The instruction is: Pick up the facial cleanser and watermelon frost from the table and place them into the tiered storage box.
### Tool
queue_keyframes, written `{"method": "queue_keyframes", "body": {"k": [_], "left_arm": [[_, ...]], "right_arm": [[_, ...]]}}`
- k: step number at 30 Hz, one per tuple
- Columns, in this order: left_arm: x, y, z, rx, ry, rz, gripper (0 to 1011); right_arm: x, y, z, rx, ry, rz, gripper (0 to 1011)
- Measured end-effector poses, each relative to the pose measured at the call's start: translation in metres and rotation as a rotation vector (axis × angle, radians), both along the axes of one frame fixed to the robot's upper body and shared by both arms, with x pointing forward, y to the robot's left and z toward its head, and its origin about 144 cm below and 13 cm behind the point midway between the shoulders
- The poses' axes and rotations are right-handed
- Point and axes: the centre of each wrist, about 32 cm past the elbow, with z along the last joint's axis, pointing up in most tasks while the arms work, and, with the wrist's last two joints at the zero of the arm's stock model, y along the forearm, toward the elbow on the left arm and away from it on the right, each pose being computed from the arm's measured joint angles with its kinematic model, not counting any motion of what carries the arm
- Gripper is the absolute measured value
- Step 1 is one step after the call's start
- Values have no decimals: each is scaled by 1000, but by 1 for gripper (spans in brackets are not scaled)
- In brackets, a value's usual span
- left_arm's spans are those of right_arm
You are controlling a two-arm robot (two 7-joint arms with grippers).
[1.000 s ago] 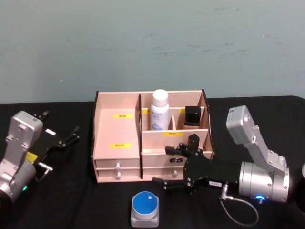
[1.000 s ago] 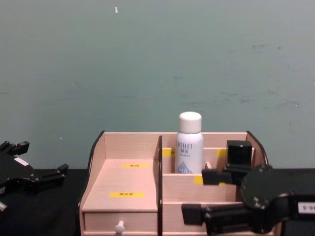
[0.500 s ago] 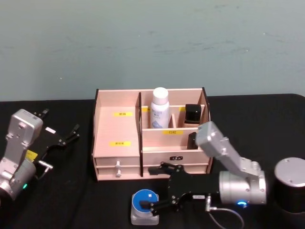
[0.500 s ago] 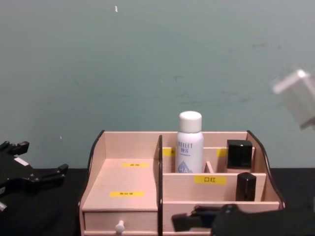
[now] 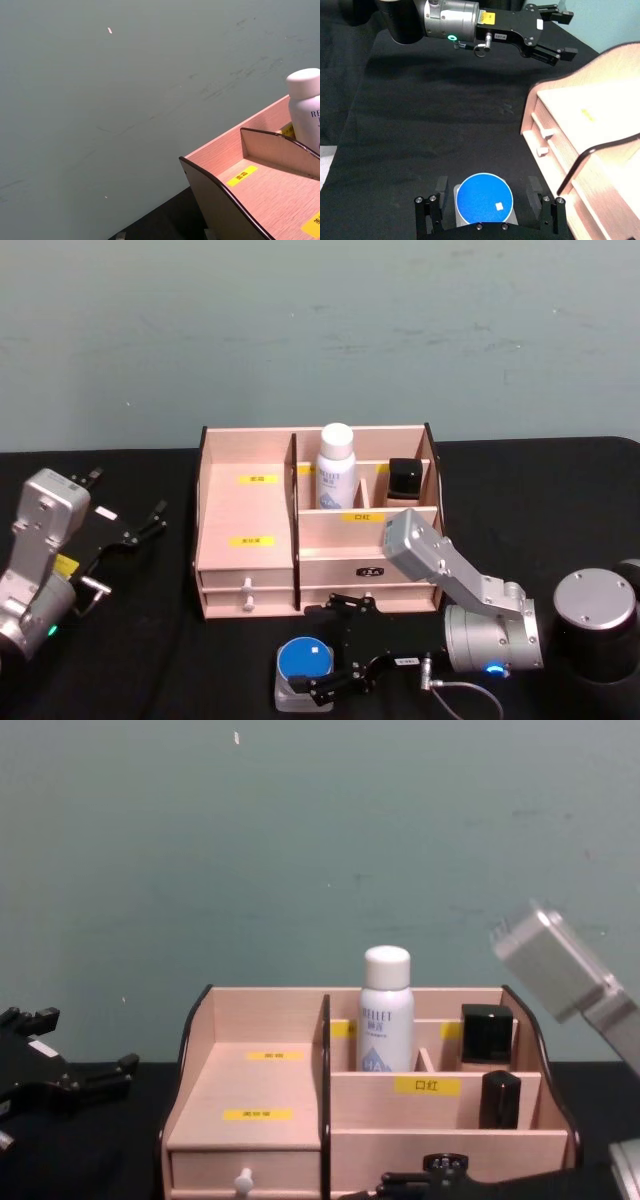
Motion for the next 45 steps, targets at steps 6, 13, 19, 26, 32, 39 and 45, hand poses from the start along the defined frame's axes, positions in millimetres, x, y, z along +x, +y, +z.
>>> {"method": "queue_keyframes", "body": {"k": [6,13,19,26,32,39,45], "left_arm": [[0,0,0,0,0,0,1010],[0,0,0,0,0,0,1010],[0,0,0,0,0,0,1010],[0,0,0,0,0,0,1010],[0,0,0,0,0,0,1010],[0,0,0,0,0,0,1010],[0,0,0,0,0,0,1010]], "right_arm": [[1,-6,-5,14,26,-14,1002],[3,-9,-13,37,54,-20,1002],[4,-8,-20,45,72,-13,1002],[5,-6,-23,46,80,-3,1002],[6,-5,-24,42,81,2,1002],[6,-2,-26,33,83,5,1002],[6,0,-26,26,81,4,1002]]}}
